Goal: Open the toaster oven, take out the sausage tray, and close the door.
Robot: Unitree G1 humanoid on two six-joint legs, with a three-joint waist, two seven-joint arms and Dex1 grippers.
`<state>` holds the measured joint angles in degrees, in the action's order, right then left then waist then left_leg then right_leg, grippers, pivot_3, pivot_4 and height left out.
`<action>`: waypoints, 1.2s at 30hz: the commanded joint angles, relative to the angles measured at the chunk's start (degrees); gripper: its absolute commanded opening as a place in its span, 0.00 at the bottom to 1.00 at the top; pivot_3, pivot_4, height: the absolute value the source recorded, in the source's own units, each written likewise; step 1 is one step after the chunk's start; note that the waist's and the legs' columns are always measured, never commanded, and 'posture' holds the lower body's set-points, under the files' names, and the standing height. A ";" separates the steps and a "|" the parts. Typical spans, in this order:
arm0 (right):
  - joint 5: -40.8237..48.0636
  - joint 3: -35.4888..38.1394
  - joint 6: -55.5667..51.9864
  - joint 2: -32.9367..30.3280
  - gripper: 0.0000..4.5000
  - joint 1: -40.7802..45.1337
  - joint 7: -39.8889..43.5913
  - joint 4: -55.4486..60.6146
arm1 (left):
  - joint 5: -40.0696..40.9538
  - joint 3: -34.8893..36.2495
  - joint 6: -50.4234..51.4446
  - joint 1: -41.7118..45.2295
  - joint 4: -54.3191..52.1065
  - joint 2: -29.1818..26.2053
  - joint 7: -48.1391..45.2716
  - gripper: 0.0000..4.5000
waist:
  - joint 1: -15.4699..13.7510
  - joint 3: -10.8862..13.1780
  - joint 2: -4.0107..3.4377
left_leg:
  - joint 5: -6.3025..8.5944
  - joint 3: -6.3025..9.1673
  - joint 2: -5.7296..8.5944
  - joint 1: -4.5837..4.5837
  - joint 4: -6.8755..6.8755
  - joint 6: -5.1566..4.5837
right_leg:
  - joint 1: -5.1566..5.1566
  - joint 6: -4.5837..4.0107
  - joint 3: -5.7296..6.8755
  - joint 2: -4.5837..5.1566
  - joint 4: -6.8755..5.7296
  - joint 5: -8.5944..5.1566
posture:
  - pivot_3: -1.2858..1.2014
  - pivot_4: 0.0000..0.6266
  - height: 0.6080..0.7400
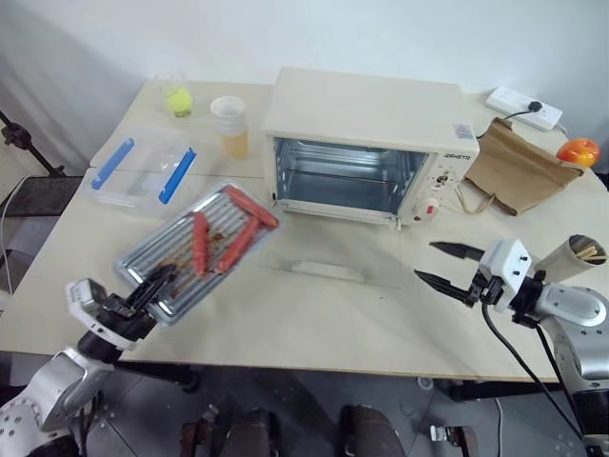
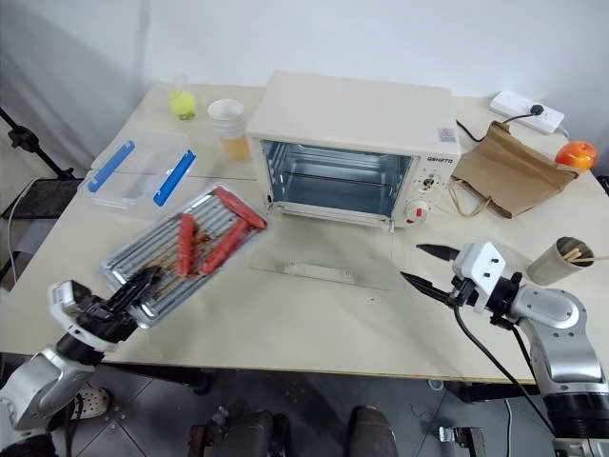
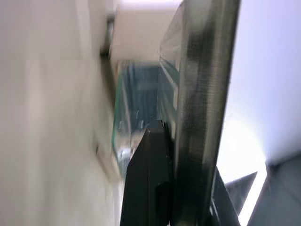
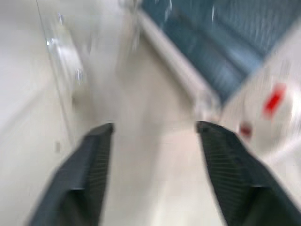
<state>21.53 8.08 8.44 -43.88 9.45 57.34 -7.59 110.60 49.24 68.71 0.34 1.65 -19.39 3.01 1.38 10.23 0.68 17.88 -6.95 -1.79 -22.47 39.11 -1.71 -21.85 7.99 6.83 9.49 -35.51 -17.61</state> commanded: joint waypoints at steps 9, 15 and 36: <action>-5.76 -3.09 -0.19 1.31 0.00 8.77 2.24 -16.82 | 2.40 4.35 -19.14 -0.70 -12.14 10.15 6.75 0.00 | 0.03 0.00 0.00 | 0.02 -0.03 -0.03 0.24 -0.05 -0.01 | 0.32 -0.03 -0.07 -0.04 0.45 -0.01 | 0.52 0.24 1.00; -6.64 -4.74 4.59 3.49 0.00 13.50 7.60 -25.22 | 2.40 3.30 -22.63 -0.49 -14.62 12.28 7.82 0.00 | 0.07 0.00 0.00 | 0.04 -0.06 0.01 0.19 -0.05 -0.04 | 0.39 -0.01 -0.07 -0.04 0.47 -0.01 | 0.52 0.24 1.00; 8.97 4.01 -6.43 9.54 0.00 16.56 12.31 -13.40 | 2.40 0.65 -20.18 -1.47 -13.31 9.83 7.63 0.00 | 0.00 0.00 0.00 | 0.07 -0.02 -0.02 0.14 -0.06 -0.03 | 0.37 0.00 -0.08 -0.07 0.54 0.00 | 0.52 0.24 1.00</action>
<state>28.07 9.89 3.49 -34.43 24.78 70.61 -23.74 111.11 49.48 48.04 -1.37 -10.45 -8.26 11.66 1.38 10.23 0.67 17.95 -6.97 -1.82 -22.33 39.05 -1.74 -21.47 7.99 6.75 9.42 -34.97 -17.61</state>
